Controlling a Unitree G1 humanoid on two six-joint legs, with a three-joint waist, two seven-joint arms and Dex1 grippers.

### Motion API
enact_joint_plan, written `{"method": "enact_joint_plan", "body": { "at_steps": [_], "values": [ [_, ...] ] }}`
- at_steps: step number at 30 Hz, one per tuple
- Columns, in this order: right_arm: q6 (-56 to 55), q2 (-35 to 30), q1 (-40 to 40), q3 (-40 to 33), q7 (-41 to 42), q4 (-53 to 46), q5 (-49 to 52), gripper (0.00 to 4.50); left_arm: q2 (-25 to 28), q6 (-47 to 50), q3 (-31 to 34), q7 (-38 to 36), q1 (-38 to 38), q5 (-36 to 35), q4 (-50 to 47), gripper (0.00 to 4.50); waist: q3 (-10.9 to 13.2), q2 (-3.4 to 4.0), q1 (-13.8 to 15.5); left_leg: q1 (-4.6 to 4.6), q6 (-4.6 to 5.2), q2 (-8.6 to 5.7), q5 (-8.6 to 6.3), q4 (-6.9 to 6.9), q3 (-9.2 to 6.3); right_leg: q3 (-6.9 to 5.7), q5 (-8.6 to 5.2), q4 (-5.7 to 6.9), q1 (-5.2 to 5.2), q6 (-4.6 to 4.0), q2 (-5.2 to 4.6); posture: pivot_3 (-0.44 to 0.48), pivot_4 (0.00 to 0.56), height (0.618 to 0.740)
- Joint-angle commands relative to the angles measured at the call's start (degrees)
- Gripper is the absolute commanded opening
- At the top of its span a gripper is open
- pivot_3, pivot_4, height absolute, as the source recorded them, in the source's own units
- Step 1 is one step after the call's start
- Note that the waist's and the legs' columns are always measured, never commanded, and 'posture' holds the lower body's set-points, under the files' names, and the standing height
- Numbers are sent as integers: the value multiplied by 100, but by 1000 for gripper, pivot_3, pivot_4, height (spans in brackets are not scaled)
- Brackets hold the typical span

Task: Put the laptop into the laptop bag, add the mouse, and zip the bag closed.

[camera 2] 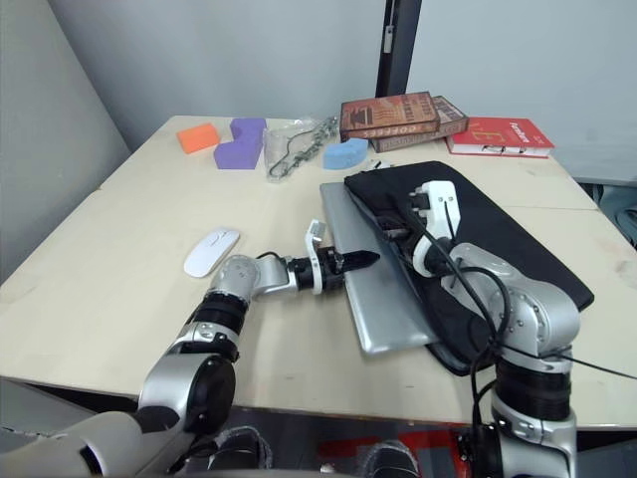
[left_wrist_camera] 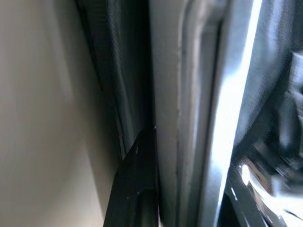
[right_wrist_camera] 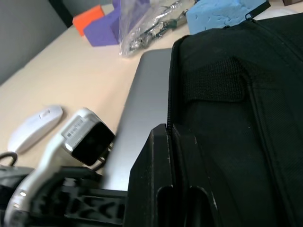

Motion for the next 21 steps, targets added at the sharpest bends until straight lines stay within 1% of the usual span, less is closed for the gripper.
{"method": "enact_joint_plan", "body": {
  "at_steps": [1,5,8,11,13,18,19,21],
  "values": [
    [178,133,-188,-180,-292,-331,304,26,-531,-313,-48,-294,-496,-76,-25,391,0,1,2,0,-1,0,-1,0,0,0,0,-1,1,1,0,0,150,734],
    [206,-111,-137,-9,-260,-385,173,26,-567,-353,-174,-400,-534,-88,-53,391,0,1,31,-1,-26,-2,-16,0,-1,0,13,-5,1,23,-2,0,150,734],
    [133,-293,-36,114,-157,-411,129,26,-519,-356,-261,-437,-469,-93,-152,391,0,1,51,-1,-28,-2,-16,0,0,0,31,-6,1,57,-2,0,150,734],
    [53,-423,3,224,-77,-406,97,26,-477,-342,-315,-477,-434,-95,-172,391,0,1,69,-1,-29,-2,-16,-1,0,-1,34,-6,1,66,-2,0,150,734],
    [-104,-728,92,501,125,-426,-103,0,-441,-329,-413,-545,-384,-61,-249,1364,0,2,88,-2,-29,-2,-16,-1,0,0,34,-6,0,67,-2,0,150,734],
    [-367,-916,122,605,304,-292,-237,0,-259,-131,-714,-636,-203,33,-665,3174,-1,2,93,-2,-29,-2,-16,0,0,0,34,-4,0,68,-2,0,150,734],
    [-401,-937,118,607,339,-264,-265,0,-185,-57,-773,-679,-155,43,-779,3455,-1,2,92,-2,-29,-2,-16,1,0,0,34,-4,0,67,-3,0,150,734],
    [-456,-976,113,598,404,-220,-300,0,-46,70,-847,-706,-48,64,-1020,3455,-1,2,91,-2,-29,-2,-16,4,0,3,32,-2,1,64,-3,0,150,734]
  ]
}}
